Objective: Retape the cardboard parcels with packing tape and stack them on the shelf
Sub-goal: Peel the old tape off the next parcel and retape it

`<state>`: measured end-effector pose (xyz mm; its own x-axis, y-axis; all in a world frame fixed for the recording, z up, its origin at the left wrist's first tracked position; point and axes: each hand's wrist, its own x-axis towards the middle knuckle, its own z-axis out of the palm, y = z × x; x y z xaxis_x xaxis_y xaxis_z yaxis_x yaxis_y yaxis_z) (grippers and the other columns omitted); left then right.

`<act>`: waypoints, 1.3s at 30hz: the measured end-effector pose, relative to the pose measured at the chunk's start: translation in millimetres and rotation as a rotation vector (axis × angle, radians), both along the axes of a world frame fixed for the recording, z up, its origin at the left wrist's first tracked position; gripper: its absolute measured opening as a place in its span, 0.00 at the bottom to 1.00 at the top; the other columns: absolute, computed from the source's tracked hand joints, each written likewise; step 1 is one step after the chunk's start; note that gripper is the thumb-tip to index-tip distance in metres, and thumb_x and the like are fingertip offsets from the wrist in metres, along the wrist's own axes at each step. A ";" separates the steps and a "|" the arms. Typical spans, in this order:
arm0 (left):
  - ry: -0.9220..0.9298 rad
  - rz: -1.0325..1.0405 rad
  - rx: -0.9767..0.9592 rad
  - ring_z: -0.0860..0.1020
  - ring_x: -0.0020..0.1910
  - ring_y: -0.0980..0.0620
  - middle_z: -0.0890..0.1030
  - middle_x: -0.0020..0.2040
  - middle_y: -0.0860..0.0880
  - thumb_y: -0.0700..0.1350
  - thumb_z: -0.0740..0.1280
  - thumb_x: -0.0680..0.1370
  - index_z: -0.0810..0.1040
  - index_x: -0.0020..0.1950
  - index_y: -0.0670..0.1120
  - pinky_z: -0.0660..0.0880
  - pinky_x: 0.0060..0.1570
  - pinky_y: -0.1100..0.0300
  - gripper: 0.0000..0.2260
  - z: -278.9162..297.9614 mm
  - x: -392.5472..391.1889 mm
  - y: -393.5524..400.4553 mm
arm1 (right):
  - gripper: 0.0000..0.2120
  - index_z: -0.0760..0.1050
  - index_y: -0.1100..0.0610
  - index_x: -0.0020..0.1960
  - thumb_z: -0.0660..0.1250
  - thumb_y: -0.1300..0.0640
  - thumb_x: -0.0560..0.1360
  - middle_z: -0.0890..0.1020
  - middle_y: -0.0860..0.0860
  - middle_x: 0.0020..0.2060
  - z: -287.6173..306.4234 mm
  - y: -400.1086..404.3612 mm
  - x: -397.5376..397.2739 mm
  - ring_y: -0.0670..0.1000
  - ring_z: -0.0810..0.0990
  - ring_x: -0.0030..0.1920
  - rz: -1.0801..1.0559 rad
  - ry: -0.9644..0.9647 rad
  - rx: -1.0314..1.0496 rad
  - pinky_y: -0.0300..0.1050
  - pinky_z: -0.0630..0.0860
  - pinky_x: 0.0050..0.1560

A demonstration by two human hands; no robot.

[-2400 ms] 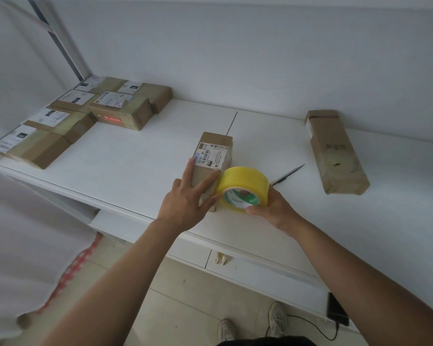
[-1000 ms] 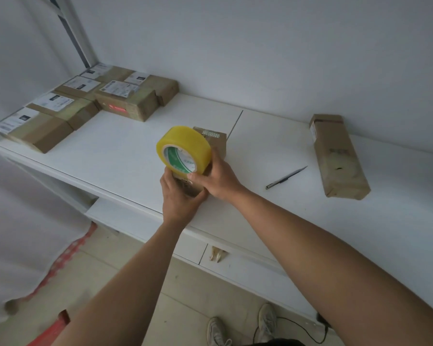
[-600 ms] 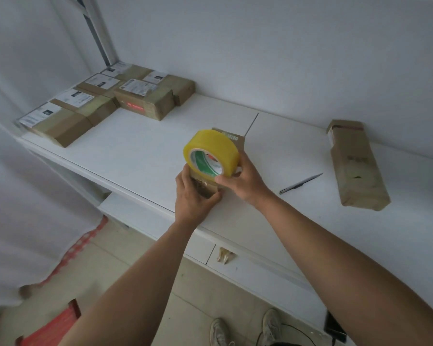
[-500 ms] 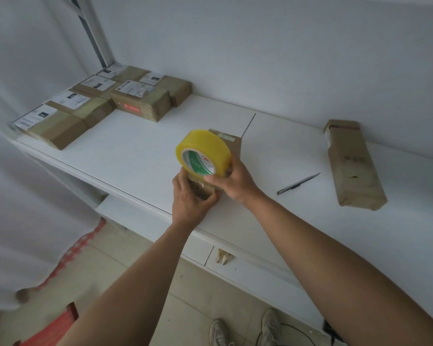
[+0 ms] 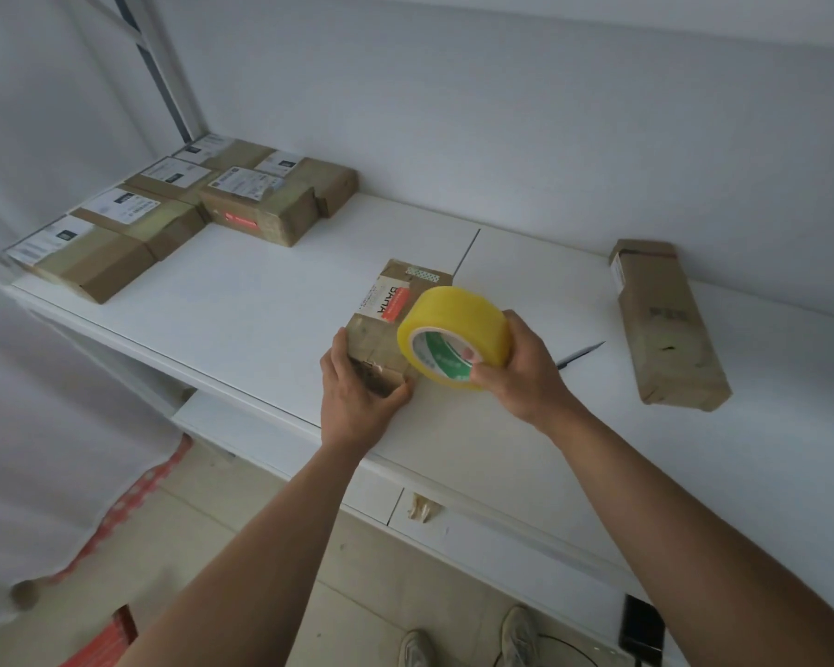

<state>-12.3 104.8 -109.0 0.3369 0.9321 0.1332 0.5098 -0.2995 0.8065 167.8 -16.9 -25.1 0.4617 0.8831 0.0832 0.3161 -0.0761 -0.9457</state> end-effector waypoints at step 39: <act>0.464 -0.138 0.450 0.70 0.69 0.36 0.64 0.76 0.42 0.76 0.65 0.64 0.68 0.72 0.50 0.72 0.64 0.41 0.45 21.9 -10.4 13.6 | 0.16 0.66 0.46 0.48 0.69 0.53 0.64 0.75 0.45 0.42 -30.3 -13.2 10.1 0.34 0.76 0.36 0.057 0.065 -0.143 0.30 0.71 0.33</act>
